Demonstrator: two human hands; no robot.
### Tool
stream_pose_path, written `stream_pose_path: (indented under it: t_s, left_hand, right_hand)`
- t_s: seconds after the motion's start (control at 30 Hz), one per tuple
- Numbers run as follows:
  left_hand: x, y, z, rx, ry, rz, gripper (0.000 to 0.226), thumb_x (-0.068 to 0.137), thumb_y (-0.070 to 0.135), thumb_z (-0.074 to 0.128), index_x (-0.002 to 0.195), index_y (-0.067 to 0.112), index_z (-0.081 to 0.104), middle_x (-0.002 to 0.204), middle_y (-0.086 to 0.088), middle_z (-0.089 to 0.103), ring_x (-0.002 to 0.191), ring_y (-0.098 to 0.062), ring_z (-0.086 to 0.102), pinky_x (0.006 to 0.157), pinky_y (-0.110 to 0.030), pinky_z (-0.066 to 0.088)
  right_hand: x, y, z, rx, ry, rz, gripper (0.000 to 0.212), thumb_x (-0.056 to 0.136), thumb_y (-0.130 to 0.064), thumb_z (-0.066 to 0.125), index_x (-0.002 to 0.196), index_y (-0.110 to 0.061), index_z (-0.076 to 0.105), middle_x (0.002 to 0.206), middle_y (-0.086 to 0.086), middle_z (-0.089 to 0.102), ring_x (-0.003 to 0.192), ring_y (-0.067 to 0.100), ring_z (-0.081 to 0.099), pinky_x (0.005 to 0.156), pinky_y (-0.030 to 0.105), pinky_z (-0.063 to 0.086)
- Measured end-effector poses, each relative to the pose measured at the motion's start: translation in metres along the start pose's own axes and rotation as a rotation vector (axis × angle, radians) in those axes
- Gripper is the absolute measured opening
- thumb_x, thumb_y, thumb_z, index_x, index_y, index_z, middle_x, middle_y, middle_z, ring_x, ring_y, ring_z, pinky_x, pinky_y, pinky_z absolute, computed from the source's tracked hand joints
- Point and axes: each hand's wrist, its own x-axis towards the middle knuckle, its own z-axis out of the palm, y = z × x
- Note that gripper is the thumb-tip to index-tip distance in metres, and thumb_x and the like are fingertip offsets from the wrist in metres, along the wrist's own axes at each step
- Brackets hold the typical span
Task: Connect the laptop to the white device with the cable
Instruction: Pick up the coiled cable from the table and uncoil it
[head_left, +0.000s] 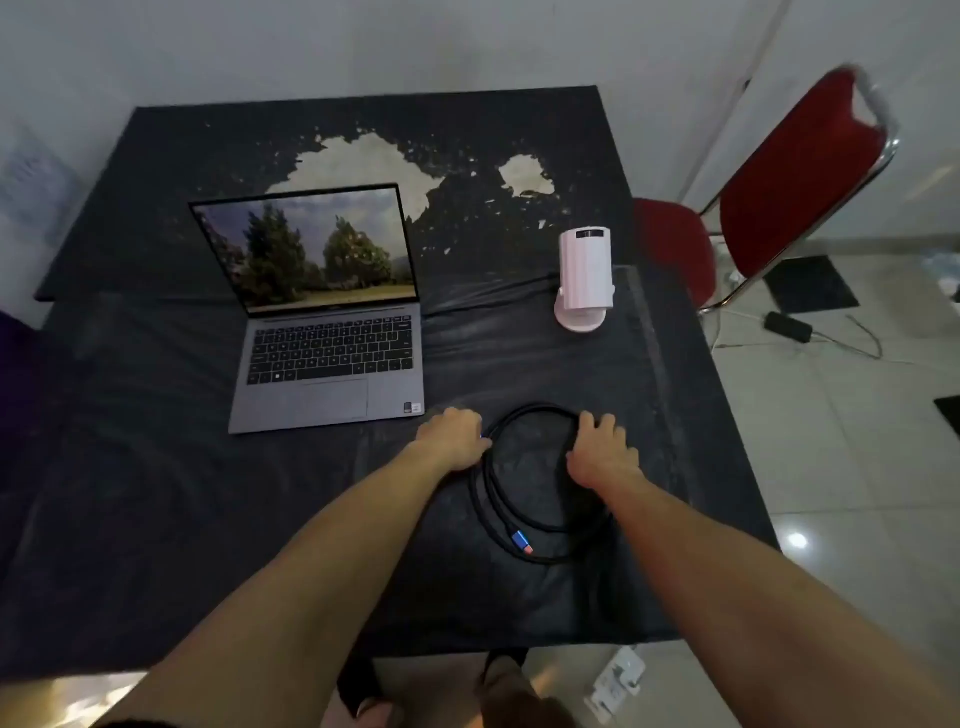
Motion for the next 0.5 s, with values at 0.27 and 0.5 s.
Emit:
stream_pose_path:
  t_s: [0.27,0.5]
  left_hand:
    - [0.005,0.015,0.029,0.171,0.028,-0.036,0.05,0.088,0.049,0.068,0.115,0.008,0.059,0.118,-0.014,0.06,0.108,-0.035,0.06,0.077,-0.04,0.044]
    - [0.01,0.017,0.029,0.137,0.036,-0.046,0.026,0.091,0.025,0.061,0.107,0.005,0.06,0.114,-0.016,0.06,0.102,-0.035,0.061,0.073,-0.037,0.044]
  right_hand:
    - [0.012,0.012,0.009,0.039,0.085,0.085,0.044,0.093,-0.007,0.057,0.131,-0.011,0.036,0.135,0.015,0.04,0.122,0.03,0.044,0.09,0.041,0.049]
    - [0.018,0.011,0.008,0.104,0.084,0.09,0.031,0.094,0.001,0.05,0.122,-0.006,0.039,0.128,0.018,0.047,0.115,0.031,0.055,0.089,0.04,0.049]
